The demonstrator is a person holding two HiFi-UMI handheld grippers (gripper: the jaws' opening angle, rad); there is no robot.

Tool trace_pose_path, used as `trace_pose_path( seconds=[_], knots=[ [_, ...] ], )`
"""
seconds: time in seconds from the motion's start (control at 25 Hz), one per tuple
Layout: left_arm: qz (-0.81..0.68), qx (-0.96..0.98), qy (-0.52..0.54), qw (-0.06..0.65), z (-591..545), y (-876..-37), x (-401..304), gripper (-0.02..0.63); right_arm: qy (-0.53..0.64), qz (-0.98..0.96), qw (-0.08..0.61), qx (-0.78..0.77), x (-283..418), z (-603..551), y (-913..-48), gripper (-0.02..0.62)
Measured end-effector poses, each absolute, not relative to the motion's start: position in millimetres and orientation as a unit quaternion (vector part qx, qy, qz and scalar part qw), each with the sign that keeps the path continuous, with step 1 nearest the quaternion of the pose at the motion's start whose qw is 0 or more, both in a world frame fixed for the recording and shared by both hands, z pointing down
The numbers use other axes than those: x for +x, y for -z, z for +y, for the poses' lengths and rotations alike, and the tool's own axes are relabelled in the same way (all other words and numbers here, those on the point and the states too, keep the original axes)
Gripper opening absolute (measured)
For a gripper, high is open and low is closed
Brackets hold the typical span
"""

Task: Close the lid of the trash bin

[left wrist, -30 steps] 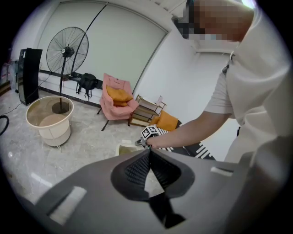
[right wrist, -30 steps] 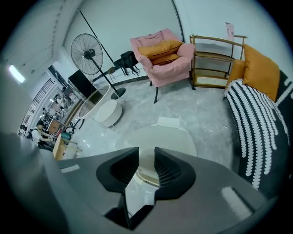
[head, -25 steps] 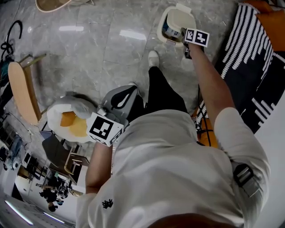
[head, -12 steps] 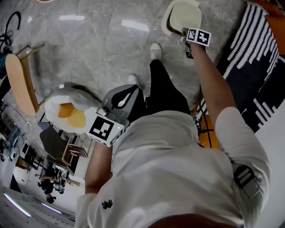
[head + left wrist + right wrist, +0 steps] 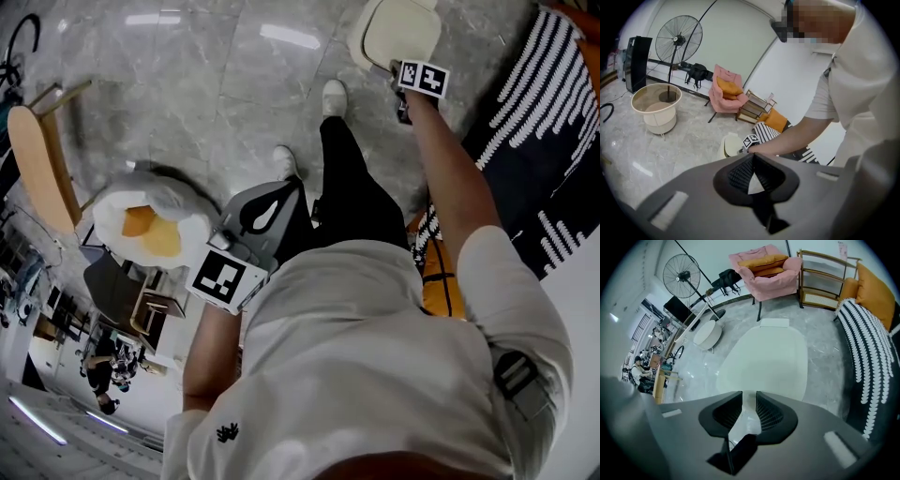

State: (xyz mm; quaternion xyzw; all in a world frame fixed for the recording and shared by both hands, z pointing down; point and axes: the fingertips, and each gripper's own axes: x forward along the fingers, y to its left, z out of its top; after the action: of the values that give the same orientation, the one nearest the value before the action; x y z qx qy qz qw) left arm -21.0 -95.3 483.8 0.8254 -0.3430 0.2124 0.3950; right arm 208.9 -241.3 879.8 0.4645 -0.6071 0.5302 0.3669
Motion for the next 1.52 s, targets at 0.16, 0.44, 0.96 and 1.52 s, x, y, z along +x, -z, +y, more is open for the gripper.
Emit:
trace_pose_path(
  seconds=[0.16, 0.44, 0.96, 1.52],
  knots=[
    [-0.342, 0.814, -0.214, 0.418, -96, -494, -19, 0.057, -0.533, -0.602, 0.384, 0.454, 206, -235, -899, 0.089],
    [-0.347, 0.806, -0.211, 0.43, -100, -509, -23, 0.057, -0.531, -0.597, 0.4, 0.45, 205, -231, -924, 0.089],
    [-0.345, 0.81, -0.209, 0.426, -103, -519, -28, 0.057, -0.511, -0.612, 0.41, 0.443, 205, -233, -927, 0.049],
    [-0.317, 0.873, -0.157, 0.337, -54, -451, -49, 0.057, -0.459, -0.675, 0.403, 0.414, 160, -153, -805, 0.049]
  ],
)
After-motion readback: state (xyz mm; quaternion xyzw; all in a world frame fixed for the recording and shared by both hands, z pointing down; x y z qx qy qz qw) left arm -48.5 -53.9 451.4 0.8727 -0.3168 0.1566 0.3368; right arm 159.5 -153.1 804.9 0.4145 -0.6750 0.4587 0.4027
